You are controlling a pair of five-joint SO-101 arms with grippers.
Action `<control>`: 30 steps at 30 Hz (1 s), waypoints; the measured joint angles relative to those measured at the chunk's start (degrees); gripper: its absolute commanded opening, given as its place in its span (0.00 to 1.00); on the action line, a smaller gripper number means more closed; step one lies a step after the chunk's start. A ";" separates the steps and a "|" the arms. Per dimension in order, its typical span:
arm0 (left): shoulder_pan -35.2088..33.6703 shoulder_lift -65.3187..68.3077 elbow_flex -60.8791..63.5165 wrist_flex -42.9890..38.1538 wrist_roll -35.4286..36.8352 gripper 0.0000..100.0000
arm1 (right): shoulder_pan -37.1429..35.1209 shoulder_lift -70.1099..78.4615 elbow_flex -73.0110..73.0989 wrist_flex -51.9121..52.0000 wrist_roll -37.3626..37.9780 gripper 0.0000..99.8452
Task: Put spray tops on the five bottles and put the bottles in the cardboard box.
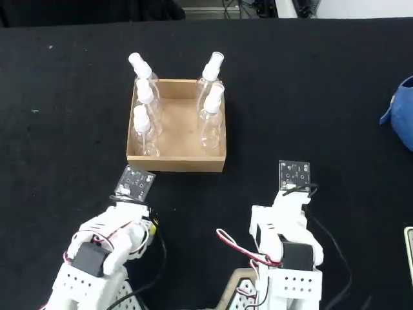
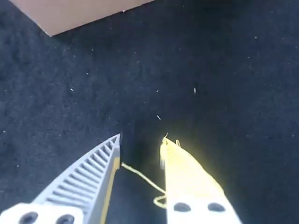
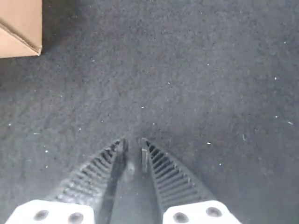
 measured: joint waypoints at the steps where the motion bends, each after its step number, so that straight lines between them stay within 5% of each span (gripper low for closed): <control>1: -1.14 0.00 0.00 0.00 -0.09 0.03 | 0.00 0.00 0.00 0.00 0.00 0.01; 15: -29.27 0.00 0.00 0.00 0.09 0.03 | 0.00 0.00 0.00 0.00 0.00 0.01; 30: -31.03 0.00 0.00 0.00 0.09 0.03 | 0.00 0.00 0.00 0.00 0.00 0.01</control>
